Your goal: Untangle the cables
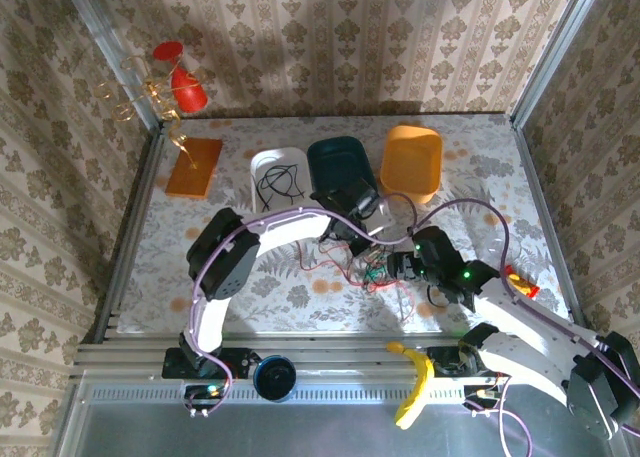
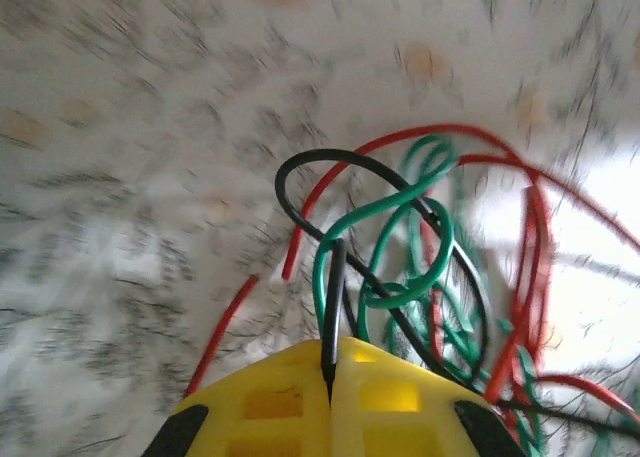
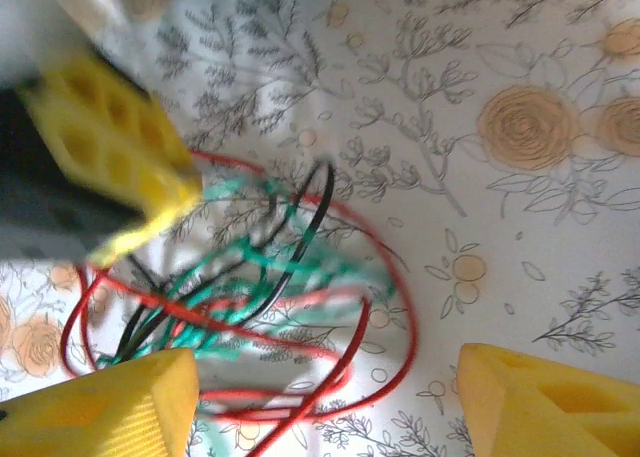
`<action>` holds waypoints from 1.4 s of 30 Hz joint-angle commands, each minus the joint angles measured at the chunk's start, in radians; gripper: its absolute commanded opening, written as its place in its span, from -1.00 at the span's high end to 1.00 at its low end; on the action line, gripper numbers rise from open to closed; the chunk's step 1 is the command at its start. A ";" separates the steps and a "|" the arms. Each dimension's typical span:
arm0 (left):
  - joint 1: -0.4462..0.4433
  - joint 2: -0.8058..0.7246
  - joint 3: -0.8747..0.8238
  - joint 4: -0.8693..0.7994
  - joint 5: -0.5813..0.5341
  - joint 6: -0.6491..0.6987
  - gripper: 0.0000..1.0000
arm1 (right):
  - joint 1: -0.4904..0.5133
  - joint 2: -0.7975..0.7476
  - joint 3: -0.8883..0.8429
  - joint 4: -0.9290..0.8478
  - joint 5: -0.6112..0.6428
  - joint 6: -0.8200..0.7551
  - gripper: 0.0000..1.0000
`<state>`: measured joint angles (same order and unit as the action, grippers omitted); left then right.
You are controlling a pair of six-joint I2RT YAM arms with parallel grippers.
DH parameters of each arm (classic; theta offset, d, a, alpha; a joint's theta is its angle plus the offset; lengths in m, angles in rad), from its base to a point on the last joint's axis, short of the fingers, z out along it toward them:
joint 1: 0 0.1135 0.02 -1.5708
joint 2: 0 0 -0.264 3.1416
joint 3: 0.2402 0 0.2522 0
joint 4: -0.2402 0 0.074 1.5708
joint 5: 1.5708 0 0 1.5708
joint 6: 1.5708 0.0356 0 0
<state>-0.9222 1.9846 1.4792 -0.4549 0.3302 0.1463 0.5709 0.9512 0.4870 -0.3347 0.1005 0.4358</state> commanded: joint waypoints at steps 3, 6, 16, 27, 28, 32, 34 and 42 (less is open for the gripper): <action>0.059 -0.155 0.031 0.129 0.112 -0.136 1.00 | 0.062 0.095 0.064 0.016 -0.022 -0.059 -0.41; 0.077 -0.185 0.042 0.131 0.161 -0.160 1.00 | 0.067 0.130 0.082 0.005 0.011 -0.048 -0.42; 0.083 -0.293 -0.007 0.120 0.171 -0.173 1.00 | -0.012 0.066 0.054 0.089 -0.025 0.011 -0.48; 0.076 -0.398 -0.014 0.129 0.221 -0.214 1.00 | -0.144 0.136 0.067 0.195 -0.165 0.129 -0.48; 0.075 -0.403 -0.018 0.139 0.222 -0.220 1.00 | -0.146 0.153 0.073 0.191 -0.163 0.133 -0.48; 0.066 -0.427 -0.005 0.162 0.241 -0.240 1.00 | -0.156 0.250 0.107 0.155 -0.143 0.160 -0.48; 0.062 -0.441 0.007 0.178 0.268 -0.258 1.00 | -0.164 0.296 0.123 0.152 -0.146 0.168 -0.47; 0.059 -0.501 0.028 0.223 0.279 -0.287 1.00 | -0.168 0.407 0.148 0.120 -0.116 0.220 -0.07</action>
<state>-0.8581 1.5497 1.4731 -0.3004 0.5873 -0.1169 0.4084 1.3243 0.6106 -0.1658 -0.0380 0.6083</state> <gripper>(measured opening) 0.050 0.558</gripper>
